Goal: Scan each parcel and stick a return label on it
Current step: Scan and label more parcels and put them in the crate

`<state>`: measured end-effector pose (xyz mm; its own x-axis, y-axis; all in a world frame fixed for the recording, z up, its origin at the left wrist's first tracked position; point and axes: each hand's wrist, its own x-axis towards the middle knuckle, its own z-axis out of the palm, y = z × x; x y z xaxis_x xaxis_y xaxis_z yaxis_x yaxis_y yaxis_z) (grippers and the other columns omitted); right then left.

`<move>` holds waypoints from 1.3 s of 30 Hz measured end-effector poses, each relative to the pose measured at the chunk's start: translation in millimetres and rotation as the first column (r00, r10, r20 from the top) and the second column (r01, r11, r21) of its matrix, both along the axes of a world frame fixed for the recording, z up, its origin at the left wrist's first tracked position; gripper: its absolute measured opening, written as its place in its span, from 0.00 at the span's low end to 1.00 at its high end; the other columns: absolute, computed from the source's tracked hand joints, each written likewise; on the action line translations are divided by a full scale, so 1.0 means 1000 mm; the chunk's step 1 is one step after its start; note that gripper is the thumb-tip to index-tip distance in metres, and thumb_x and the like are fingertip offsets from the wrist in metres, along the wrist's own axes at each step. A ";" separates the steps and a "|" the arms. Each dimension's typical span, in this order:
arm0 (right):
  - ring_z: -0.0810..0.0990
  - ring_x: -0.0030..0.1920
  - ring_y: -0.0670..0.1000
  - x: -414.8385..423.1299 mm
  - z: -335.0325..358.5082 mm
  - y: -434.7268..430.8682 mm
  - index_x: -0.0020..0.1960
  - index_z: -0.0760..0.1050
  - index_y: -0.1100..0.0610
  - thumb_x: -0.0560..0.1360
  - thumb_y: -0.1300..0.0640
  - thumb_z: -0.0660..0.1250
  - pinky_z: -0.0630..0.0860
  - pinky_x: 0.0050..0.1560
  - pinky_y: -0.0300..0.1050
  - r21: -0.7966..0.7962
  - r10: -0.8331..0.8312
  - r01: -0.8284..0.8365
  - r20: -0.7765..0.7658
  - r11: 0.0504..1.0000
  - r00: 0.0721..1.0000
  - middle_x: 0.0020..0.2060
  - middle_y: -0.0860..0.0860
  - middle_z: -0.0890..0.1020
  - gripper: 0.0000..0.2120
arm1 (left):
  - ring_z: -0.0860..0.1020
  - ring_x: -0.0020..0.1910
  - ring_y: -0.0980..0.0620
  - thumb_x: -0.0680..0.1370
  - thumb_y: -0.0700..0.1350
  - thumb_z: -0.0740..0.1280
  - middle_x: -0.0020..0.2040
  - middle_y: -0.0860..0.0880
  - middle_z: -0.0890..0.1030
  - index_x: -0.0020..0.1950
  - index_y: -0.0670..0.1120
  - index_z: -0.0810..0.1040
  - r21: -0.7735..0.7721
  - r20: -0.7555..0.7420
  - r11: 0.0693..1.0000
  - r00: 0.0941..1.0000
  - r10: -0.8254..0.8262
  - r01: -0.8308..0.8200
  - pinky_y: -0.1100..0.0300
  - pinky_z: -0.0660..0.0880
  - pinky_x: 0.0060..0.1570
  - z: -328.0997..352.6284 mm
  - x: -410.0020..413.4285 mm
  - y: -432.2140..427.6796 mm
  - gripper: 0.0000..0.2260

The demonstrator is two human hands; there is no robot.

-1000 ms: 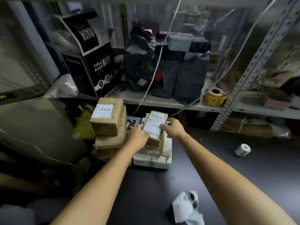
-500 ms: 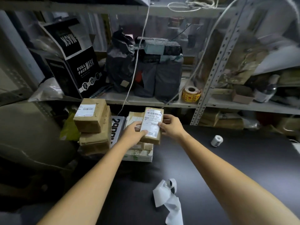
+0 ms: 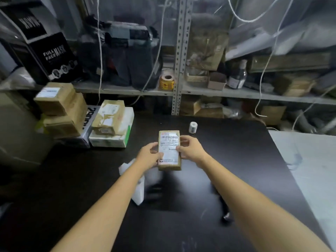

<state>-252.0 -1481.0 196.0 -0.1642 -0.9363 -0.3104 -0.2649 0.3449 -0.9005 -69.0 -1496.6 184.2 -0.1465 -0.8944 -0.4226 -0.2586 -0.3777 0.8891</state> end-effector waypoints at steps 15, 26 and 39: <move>0.82 0.56 0.56 -0.069 -0.121 0.092 0.70 0.71 0.59 0.78 0.70 0.62 0.82 0.54 0.53 0.199 -0.044 0.020 0.117 0.980 0.992 0.59 0.57 0.81 0.22 | 0.82 0.50 0.49 0.79 0.36 0.66 0.54 0.48 0.80 0.73 0.52 0.68 0.184 0.098 0.983 0.995 -0.036 0.017 0.52 0.83 0.43 -0.109 -0.075 0.097 0.25; 0.82 0.54 0.56 -0.064 -0.123 0.100 0.71 0.71 0.55 0.79 0.63 0.64 0.80 0.56 0.56 0.247 -0.090 0.099 -0.049 0.964 0.995 0.57 0.54 0.82 0.20 | 0.81 0.52 0.48 0.78 0.38 0.68 0.53 0.50 0.80 0.71 0.53 0.69 0.166 0.096 0.984 0.992 -0.084 0.067 0.47 0.83 0.45 -0.125 -0.069 0.092 0.24; 0.76 0.61 0.64 -0.106 -0.126 0.154 0.60 0.73 0.65 0.77 0.46 0.69 0.75 0.59 0.56 0.342 -0.413 0.649 -0.554 0.680 0.723 0.60 0.63 0.78 0.23 | 0.81 0.52 0.46 0.77 0.39 0.69 0.53 0.48 0.80 0.68 0.53 0.70 0.157 0.063 0.980 0.989 -0.135 0.123 0.45 0.81 0.52 -0.133 -0.064 0.085 0.22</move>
